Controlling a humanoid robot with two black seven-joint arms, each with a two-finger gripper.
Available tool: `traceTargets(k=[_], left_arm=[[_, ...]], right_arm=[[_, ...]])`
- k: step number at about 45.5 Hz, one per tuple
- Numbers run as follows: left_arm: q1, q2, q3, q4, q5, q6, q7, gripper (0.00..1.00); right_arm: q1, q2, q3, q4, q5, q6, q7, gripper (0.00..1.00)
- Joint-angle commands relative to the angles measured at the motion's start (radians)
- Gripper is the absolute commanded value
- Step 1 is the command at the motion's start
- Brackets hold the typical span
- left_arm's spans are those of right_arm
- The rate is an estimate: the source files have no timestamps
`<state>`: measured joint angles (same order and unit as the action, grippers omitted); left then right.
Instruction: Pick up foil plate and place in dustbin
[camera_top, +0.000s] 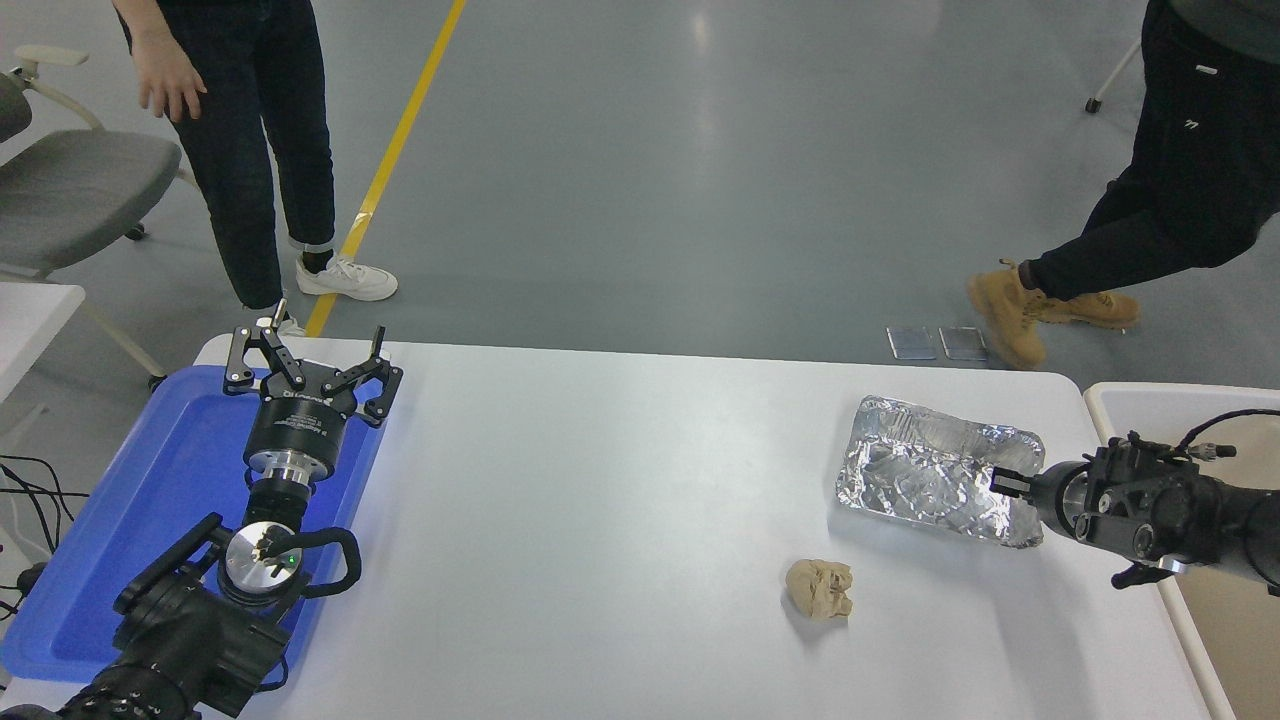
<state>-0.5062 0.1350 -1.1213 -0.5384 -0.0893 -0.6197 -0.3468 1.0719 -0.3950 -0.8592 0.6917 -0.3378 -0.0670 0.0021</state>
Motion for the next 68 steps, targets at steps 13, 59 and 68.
traceTargets(k=[13, 59, 68], left_arm=[[0.000, 0.000, 0.000, 0.000, 0.000, 0.000, 0.000, 1.00], [0.000, 0.000, 0.000, -0.002, 0.002, -0.002, 0.000, 1.00], [0.000, 0.000, 0.000, -0.002, 0.002, -0.002, 0.000, 1.00]], right_arm=[[0.304, -0.240, -0.014, 0.390, -0.115, 0.013, -0.001, 0.00], [1.105, -0.380, -0.445, 0.962, -0.176, 0.121, -0.007, 0.00], [1.212, -0.373, -0.477, 0.979, -0.190, 0.183, -0.007, 0.00]])
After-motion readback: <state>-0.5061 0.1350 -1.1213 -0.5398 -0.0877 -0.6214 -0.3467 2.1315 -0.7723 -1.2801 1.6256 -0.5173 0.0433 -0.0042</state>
